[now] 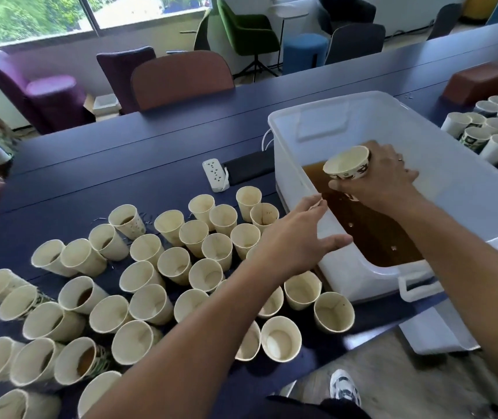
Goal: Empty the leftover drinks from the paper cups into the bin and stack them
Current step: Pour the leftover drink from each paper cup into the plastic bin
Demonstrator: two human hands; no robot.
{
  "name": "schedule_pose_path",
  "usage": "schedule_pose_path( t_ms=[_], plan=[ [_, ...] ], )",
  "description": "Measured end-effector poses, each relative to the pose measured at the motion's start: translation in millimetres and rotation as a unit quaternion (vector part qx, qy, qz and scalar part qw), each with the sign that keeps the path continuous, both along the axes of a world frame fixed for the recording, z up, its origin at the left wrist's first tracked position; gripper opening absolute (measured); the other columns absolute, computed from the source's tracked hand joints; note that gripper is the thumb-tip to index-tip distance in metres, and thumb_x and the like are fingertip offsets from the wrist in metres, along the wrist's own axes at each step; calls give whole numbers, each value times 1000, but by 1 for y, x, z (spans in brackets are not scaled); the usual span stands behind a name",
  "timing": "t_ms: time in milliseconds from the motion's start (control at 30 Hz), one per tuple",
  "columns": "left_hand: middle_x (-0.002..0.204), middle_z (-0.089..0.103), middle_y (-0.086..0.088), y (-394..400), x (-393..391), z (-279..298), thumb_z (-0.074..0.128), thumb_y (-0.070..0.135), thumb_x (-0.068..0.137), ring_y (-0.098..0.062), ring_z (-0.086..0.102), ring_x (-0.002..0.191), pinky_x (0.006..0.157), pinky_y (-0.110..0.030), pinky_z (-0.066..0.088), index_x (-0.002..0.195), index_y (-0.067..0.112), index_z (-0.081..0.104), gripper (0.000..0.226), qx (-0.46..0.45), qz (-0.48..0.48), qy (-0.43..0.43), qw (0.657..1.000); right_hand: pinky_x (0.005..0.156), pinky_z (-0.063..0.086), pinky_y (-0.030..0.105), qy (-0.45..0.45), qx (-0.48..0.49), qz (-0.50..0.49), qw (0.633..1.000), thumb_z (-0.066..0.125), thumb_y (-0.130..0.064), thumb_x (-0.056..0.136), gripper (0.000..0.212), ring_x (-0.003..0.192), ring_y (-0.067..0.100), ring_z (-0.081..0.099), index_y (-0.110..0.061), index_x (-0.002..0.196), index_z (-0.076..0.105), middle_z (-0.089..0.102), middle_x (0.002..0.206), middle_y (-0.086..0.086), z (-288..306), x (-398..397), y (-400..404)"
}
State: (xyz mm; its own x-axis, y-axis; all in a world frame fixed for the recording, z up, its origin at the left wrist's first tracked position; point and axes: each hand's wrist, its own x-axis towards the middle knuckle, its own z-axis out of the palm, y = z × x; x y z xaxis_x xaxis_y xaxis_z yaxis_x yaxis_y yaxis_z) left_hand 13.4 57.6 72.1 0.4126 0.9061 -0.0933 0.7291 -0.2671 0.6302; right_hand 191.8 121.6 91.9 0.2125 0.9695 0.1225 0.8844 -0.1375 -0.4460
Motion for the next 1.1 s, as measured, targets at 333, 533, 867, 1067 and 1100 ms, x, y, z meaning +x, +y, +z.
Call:
schedule_pose_path(
  t_ms=[333, 533, 867, 1067, 1100],
  plan=[
    [127, 59, 20, -8, -70, 16, 76, 41, 88, 3, 62, 84, 73, -13, 49, 144, 33, 42, 67, 52, 142, -219, 964, 82, 52, 14, 331, 73, 186, 922, 82, -26, 80, 73, 108, 1, 57, -26, 138, 37, 53, 127, -7, 39, -94, -53],
    [98, 64, 25, -68, -127, -37, 83, 30, 79, -2, 63, 68, 66, -26, 51, 116, 32, 54, 47, 14, 272, -300, 914, 88, 51, 18, 353, -92, 296, 883, 85, -40, 75, 72, 111, -2, 58, -39, 135, 45, 58, 119, -22, -12, -145, -80],
    [110, 64, 20, -121, -206, -64, 87, 43, 73, -7, 65, 86, 74, -31, 56, 119, 51, 53, 58, 81, 416, -214, 880, 68, 50, 28, 307, -140, 355, 872, 56, -32, 101, 21, 70, 11, 61, -22, 98, 75, 69, 77, -3, -32, -222, -70],
    [121, 60, 18, -132, -255, -63, 85, 28, 79, -4, 63, 89, 75, -24, 53, 132, 42, 54, 63, 100, 466, -187, 859, 62, 49, 21, 271, -94, 366, 885, 64, -32, 95, 14, 64, 1, 62, -26, 98, 76, 71, 75, -13, -43, -287, -45],
    [119, 62, 18, -136, -266, -64, 83, 27, 80, -4, 63, 89, 75, -25, 53, 131, 41, 55, 60, 94, 480, -173, 855, 64, 51, 24, 271, -87, 361, 888, 63, -33, 95, 16, 66, 4, 63, -25, 99, 77, 72, 77, -12, -47, -299, -37]
  ],
)
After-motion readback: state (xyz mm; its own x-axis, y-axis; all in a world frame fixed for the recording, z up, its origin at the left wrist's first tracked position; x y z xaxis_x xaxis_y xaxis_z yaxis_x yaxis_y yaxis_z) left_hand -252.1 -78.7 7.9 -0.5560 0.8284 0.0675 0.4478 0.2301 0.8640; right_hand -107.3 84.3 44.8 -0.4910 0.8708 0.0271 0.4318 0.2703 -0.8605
